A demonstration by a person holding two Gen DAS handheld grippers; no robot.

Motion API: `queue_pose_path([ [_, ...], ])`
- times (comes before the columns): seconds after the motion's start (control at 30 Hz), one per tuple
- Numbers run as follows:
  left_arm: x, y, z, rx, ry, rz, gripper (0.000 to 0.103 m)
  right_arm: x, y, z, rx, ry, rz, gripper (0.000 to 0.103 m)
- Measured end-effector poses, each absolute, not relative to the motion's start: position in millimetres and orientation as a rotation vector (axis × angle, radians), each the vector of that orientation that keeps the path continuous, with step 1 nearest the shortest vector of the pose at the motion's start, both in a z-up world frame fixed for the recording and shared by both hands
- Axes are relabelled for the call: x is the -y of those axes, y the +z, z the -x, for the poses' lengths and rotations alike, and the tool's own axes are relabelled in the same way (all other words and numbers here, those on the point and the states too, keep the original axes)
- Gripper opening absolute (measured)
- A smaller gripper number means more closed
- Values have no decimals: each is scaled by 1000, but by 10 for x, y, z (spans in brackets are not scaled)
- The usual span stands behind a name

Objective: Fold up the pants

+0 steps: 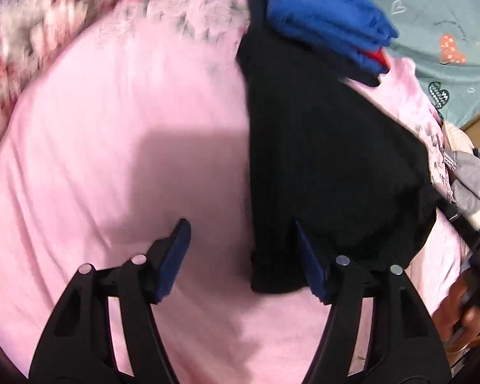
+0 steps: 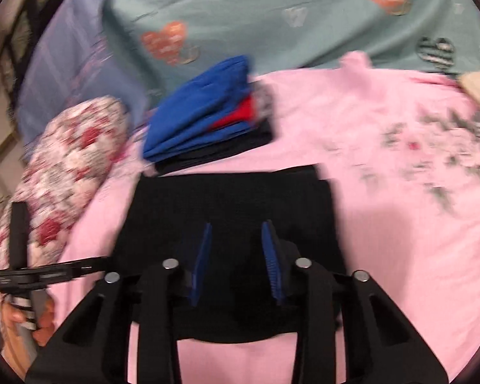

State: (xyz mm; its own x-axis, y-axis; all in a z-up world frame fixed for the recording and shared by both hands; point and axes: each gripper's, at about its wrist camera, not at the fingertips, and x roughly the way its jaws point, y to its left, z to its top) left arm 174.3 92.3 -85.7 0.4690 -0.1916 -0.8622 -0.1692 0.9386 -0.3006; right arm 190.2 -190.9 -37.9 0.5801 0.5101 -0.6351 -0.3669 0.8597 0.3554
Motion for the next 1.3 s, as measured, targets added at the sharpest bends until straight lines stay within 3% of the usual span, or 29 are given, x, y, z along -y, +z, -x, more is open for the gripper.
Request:
queue_pose_path([
  [0.1, -803, -866, -1490, -1091, -12, 352, 67, 1617, -799, -2013, -986, 542, -166, 15],
  [0.2, -679, -873, -1291, -1071, -12, 274, 67, 1742, -901, -2061, -1018, 520, -206, 0],
  [0.43, -835, -801, -1249, -1126, -63, 337, 67, 2146, -877, -2024, -1020, 477, -308, 0],
  [0.67, -938, -482, -1556, -995, -5, 381, 70, 2230, -672, -1957, -884, 440, -259, 7],
  [0.8, -731, -780, -2033, -1077, 8, 299, 71, 2154, -784, -2070, -903, 460, -216, 6],
  [0.87, -732, -860, -2133, -1072, 47, 289, 74, 2229, -864, -2165, -934, 449, -228, 0],
  [1.0, -789, -770, -2117, -1085, 68, 327, 72, 2626, -770, -2226, -900, 380, -393, 0],
  [1.03, -782, -736, -2125, -1079, 62, 337, 72, 2657, -697, -2215, -881, 360, -412, 5],
  [1.17, -586, -595, -2304, -1045, 73, 265, 72, 2336, -416, -2365, -825, 409, -355, 8],
  [1.3, -448, -534, -2515, -992, 108, 193, 76, 1903, -496, -2697, -899, 470, -321, 10],
])
